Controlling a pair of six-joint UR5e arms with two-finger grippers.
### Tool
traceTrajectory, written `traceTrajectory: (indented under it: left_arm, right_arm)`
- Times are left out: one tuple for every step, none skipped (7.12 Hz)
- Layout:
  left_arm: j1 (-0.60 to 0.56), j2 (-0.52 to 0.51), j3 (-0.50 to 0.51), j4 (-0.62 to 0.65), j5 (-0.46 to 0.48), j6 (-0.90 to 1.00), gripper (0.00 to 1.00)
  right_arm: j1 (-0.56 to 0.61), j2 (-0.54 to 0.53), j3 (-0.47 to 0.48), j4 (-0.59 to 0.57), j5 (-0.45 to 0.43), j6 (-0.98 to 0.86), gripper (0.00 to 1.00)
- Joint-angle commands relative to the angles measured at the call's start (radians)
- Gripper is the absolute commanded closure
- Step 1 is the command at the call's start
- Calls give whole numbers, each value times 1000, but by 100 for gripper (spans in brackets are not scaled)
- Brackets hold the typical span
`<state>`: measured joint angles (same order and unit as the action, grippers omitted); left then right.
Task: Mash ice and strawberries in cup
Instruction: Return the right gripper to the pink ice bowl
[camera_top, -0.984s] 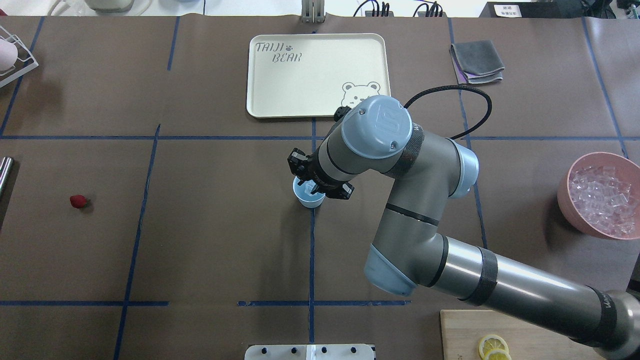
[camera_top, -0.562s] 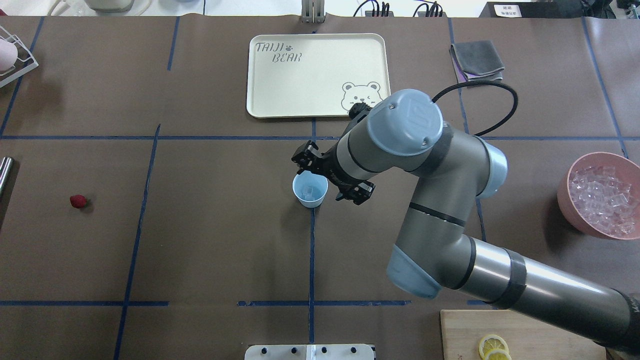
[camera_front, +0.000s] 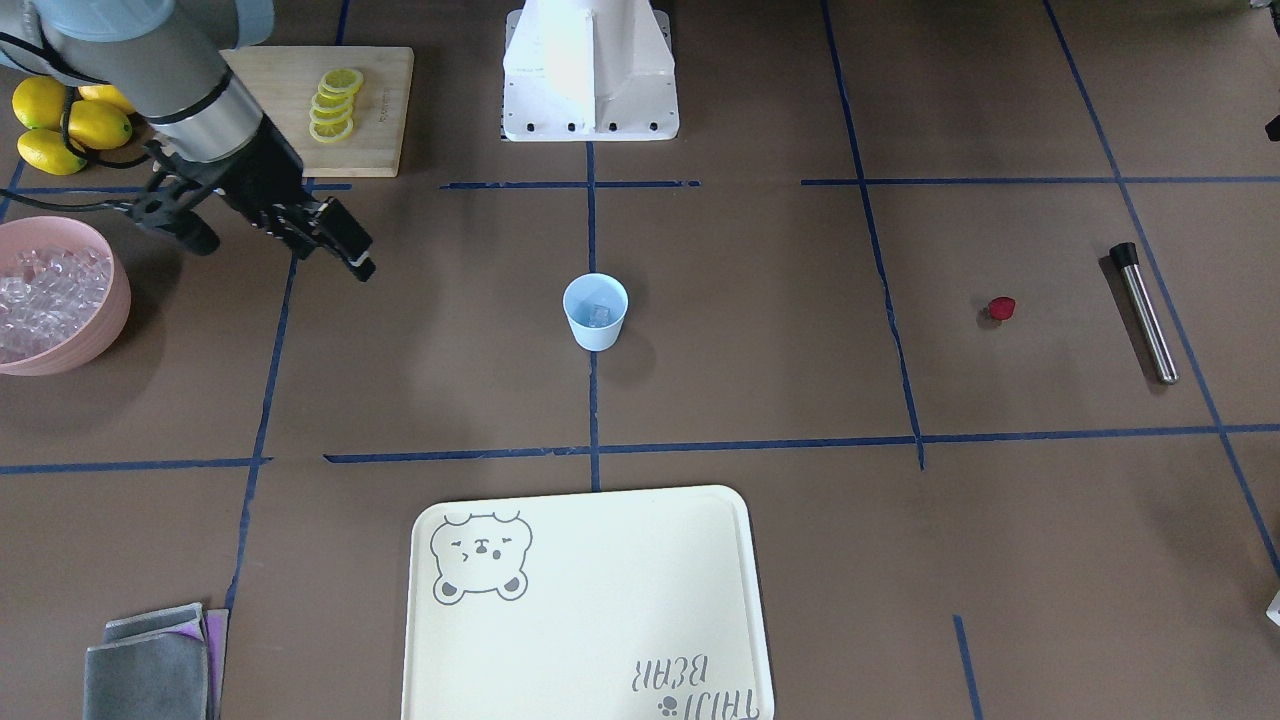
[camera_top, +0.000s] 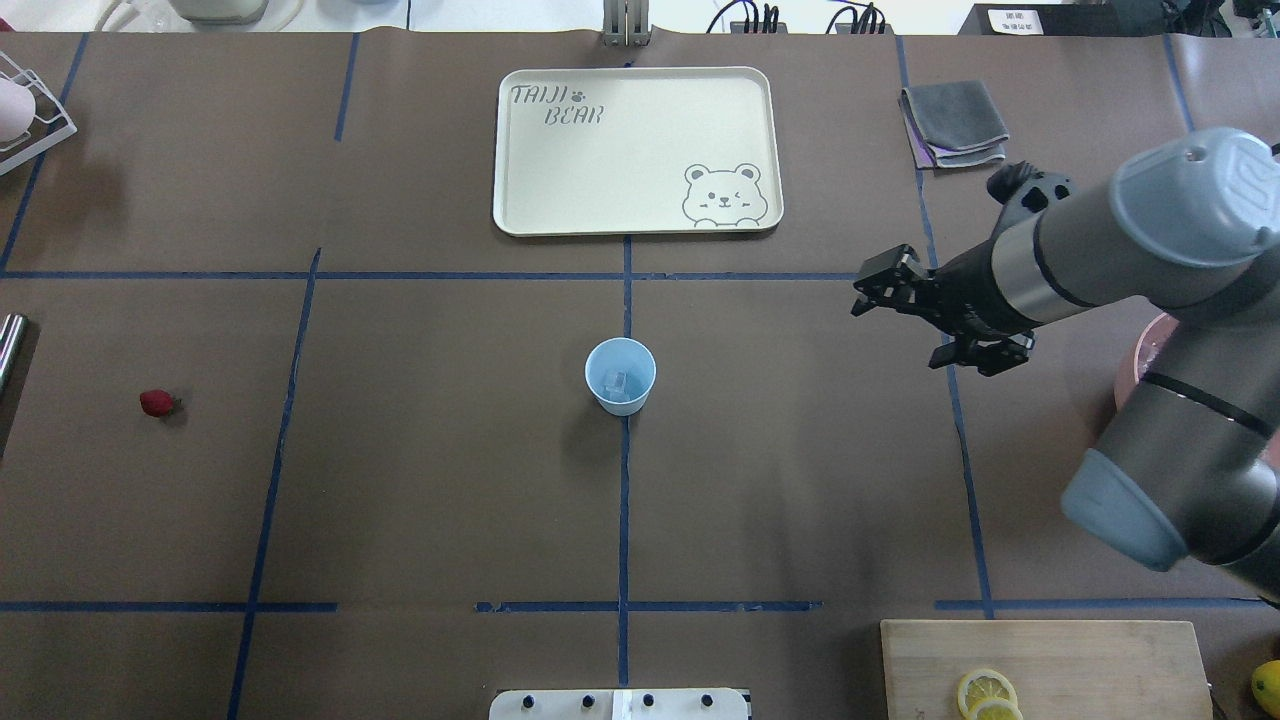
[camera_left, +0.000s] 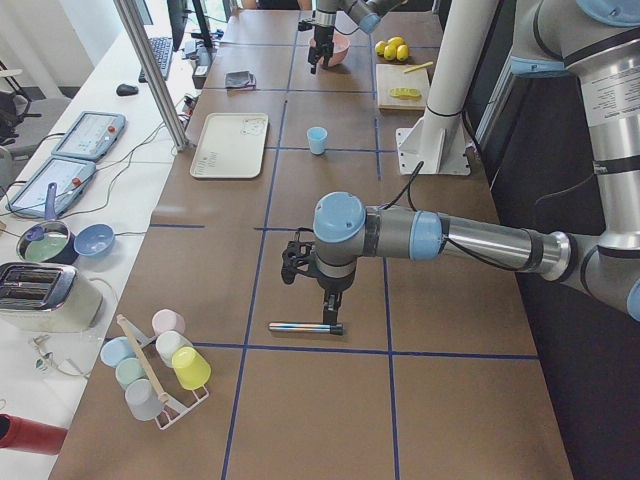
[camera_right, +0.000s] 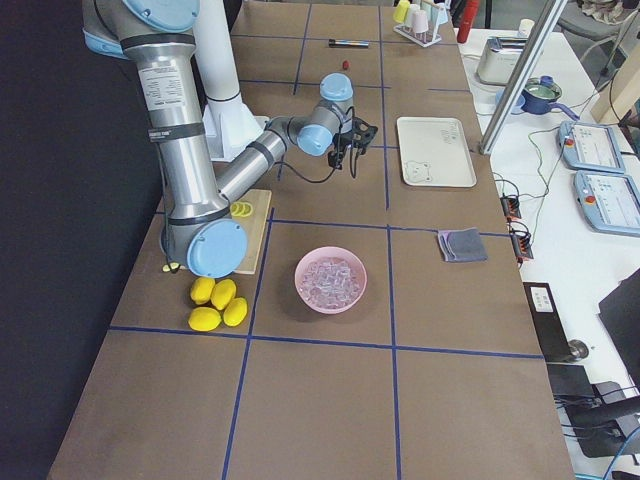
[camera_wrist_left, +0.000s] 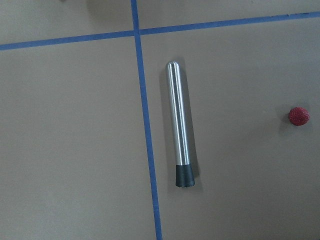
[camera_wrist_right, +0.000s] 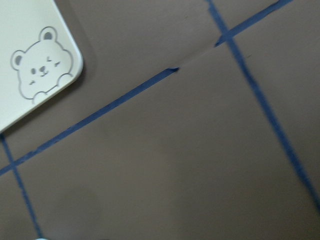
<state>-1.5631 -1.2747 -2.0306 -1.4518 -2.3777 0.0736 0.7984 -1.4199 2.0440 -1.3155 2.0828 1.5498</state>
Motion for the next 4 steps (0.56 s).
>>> traceTrajectory:
  left_arm:
    - [0, 0, 1, 1, 0, 0, 0]
    - [0, 0, 1, 1, 0, 0, 0]
    - [0, 0, 0, 1, 0, 0, 0]
    - [0, 0, 0, -1, 0, 0, 0]
  right_arm:
    - [169, -243, 42, 2, 75, -473, 0]
    - [226, -333, 44, 2, 83, -667, 0]
    - [261, -390, 39, 1, 80, -786, 0]
    - [265, -408, 22, 1, 80, -804, 0]
